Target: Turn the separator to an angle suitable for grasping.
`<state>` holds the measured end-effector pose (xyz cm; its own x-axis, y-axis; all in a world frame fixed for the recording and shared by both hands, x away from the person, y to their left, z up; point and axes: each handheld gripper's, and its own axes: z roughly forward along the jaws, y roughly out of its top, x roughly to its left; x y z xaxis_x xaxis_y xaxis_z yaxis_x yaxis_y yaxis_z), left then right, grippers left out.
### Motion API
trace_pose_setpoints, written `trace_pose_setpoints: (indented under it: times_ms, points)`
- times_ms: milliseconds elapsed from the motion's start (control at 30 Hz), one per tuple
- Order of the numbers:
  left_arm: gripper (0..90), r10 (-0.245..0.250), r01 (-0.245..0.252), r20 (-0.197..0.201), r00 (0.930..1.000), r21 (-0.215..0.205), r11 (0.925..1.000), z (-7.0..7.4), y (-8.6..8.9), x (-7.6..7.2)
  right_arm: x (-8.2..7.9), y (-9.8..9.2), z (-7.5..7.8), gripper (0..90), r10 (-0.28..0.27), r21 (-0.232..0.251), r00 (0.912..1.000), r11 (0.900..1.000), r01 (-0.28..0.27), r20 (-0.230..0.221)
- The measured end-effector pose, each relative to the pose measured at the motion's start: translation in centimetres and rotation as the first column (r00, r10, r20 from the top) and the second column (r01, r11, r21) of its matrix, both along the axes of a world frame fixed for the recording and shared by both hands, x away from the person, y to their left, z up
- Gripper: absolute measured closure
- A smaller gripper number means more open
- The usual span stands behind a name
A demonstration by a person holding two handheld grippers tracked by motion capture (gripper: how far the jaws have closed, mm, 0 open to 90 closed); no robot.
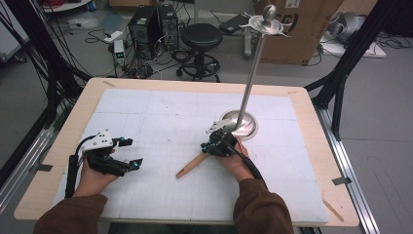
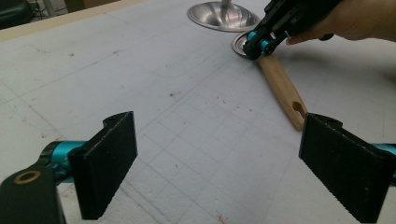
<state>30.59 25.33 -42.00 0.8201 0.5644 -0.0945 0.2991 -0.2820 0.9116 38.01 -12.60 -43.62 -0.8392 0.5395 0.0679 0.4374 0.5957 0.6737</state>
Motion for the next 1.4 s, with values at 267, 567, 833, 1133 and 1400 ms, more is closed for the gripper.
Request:
trace_pose_setpoints:
  times_ms: [267, 567, 833, 1133, 1400]
  points:
    - [12.0, -0.002, 0.002, 0.005, 1.0000, -0.001, 1.0000, 0.1, 0.0, -0.1, -1.6, -1.0, 0.4, 90.0, 0.004, -0.054, 0.9999, 0.999, -0.005, -0.010]
    - [12.0, -0.008, 0.008, -0.002, 1.0000, 0.006, 0.9999, 0.0, -0.3, -0.1, -3.7, -2.6, 0.7, 90.0, -0.008, -0.075, 0.9995, 0.997, 0.005, -0.030]
    - [12.1, -0.012, 0.013, -0.007, 0.9999, 0.013, 0.9998, -0.2, -0.5, -0.1, -5.5, -3.4, 0.9, 90.0, -0.007, -0.075, 0.9990, 0.997, 0.003, -0.043]
    - [12.1, -0.010, 0.010, -0.004, 0.9999, 0.011, 0.9999, -0.1, -0.5, -0.1, -5.9, -3.1, 1.5, 89.8, 0.019, -0.036, 0.9995, 0.999, -0.020, -0.024]
    - [12.1, -0.006, 0.006, -0.001, 1.0000, 0.011, 0.9999, -0.1, -0.3, -0.1, -7.0, -0.3, 2.6, 89.6, 0.133, 0.008, 0.9912, 0.991, -0.133, -0.005]
